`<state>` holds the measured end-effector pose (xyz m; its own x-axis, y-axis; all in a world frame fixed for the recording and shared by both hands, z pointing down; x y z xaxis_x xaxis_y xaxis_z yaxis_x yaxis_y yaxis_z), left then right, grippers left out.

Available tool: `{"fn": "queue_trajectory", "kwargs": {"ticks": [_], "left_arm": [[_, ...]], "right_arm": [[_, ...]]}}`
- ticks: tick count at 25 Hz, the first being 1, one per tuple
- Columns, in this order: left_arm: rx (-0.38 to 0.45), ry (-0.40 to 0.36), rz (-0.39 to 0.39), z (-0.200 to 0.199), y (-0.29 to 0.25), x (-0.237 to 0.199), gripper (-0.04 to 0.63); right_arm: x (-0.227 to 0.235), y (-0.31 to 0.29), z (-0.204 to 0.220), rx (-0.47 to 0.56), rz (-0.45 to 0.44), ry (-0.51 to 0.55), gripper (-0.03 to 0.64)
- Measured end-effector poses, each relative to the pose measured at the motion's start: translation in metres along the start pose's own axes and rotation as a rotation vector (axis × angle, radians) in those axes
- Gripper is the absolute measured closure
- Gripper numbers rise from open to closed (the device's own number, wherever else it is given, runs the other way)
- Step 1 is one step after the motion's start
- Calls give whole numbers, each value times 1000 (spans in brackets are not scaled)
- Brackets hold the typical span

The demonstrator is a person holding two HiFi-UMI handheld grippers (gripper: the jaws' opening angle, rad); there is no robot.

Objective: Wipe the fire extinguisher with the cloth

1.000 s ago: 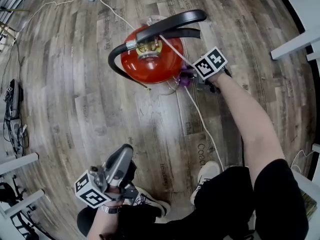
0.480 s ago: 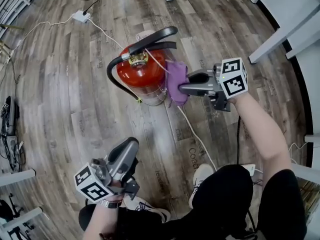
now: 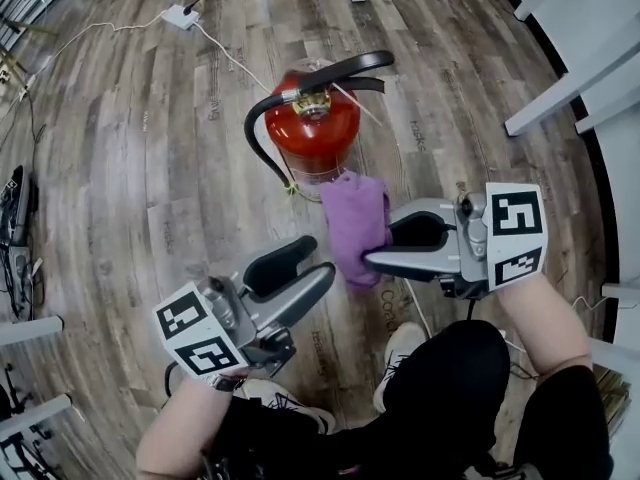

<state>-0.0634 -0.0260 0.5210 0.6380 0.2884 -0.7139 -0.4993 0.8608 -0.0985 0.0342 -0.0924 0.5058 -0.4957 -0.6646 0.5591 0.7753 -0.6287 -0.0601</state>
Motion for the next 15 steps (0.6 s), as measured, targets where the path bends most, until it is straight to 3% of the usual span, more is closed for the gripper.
{"fn": "queue_trajectory", "kwargs": {"ticks": [3,6,10,12,14,15], "left_arm": [[46,2,60,-19,-8,6,336],[38,-14,104,-22,-15,10,299],[27,78,224,-14,-16,13,302],[26,134,299,-14,-13,16,323],[38,163,335,-18,-9,15,469],[45,163,340,-21,-6,14,486]], "right_arm": [[-13,-16,-12,-21,-16,45,558],[-18,-28,-13,-63,-2,85,558],[-21,-38,-6,-116,-1,115,558],[-25,-46,-3,-134,-8,100,558],[-24,-50,-2,-137,8,100,555],[-21,-50,-2,-128,18,93,552]]}}
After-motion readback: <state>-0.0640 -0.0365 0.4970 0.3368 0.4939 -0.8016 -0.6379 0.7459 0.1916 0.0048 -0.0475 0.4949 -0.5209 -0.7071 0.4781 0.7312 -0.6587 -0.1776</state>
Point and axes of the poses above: the fingertips, and each gripper's own axes: y backward along the fingers, x to its right, z out of its underside, the point moved 4 cm from there along y, backward along the fingers, and after that the axes turned 9 degrees about -z, right-handed, at the moved point
